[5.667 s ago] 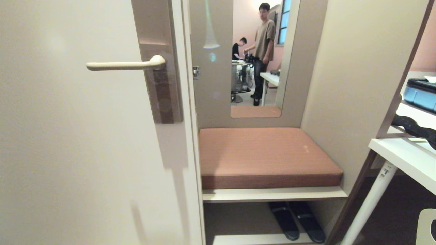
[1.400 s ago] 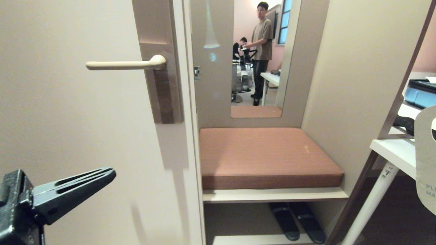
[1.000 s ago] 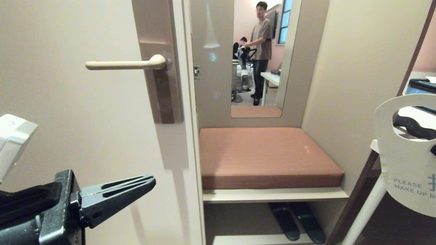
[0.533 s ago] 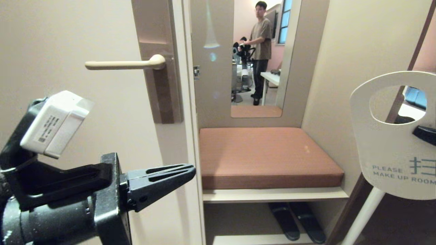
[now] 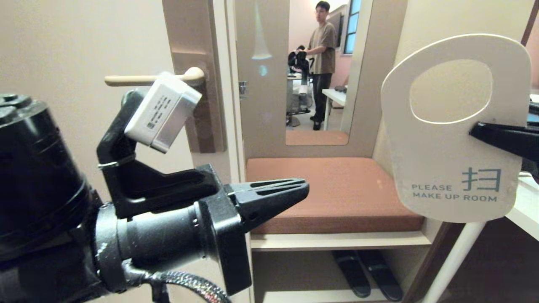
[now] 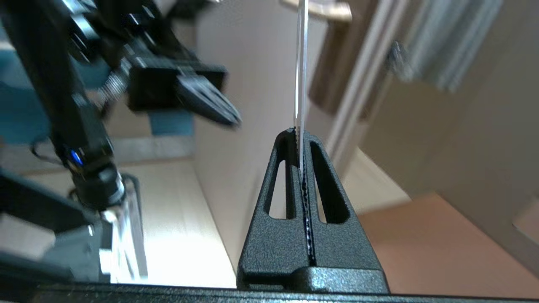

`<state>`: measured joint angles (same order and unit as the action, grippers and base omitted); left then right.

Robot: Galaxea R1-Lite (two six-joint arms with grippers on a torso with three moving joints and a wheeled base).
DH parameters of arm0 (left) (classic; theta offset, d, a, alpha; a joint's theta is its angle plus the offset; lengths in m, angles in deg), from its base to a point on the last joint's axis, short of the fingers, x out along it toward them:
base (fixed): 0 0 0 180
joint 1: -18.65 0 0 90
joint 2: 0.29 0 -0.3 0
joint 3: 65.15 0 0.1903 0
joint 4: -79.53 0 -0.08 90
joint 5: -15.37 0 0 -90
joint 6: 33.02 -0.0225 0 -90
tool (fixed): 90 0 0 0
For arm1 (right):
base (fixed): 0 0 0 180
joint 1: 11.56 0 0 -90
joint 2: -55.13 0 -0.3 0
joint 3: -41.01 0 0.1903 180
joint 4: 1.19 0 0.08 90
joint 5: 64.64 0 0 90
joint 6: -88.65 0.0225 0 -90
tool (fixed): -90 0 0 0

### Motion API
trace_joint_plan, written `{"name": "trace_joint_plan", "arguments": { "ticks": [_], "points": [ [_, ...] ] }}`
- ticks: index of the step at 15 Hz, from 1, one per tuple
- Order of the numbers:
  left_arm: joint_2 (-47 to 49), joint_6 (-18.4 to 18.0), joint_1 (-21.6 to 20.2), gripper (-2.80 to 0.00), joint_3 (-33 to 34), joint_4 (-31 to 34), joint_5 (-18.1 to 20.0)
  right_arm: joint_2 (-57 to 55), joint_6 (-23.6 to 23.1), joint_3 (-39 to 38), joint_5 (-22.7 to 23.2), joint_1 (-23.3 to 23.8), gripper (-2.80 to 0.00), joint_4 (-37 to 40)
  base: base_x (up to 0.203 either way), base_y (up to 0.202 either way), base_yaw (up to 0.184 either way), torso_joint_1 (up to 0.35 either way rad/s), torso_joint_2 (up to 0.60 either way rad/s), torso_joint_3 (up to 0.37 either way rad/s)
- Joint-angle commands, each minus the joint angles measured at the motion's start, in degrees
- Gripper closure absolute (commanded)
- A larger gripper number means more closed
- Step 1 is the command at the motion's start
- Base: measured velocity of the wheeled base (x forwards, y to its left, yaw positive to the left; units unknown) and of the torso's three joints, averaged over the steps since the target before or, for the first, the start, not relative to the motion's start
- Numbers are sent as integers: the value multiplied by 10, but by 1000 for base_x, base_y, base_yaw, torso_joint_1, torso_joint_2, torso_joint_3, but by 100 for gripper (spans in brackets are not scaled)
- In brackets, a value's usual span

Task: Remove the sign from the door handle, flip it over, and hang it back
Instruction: Hand it to the other hand

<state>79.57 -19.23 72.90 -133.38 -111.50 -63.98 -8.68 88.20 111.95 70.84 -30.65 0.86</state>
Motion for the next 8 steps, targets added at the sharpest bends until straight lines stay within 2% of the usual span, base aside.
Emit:
{"name": "trace_joint_plan", "arguments": {
  "ticks": [1,7,8],
  "points": [
    [27,4,2,0,-18,-3,0,-28,14,1,2,-15,0,-37,0,0,0,0,0,0],
    [51,6,6,0,-18,-24,0,-49,107,-3,2,-29,0,-112,0,0,0,0,0,0],
    [56,6,6,-280,-18,-30,1,-57,124,-3,2,-29,0,-135,0,0,0,0,0,0]
  ]
}}
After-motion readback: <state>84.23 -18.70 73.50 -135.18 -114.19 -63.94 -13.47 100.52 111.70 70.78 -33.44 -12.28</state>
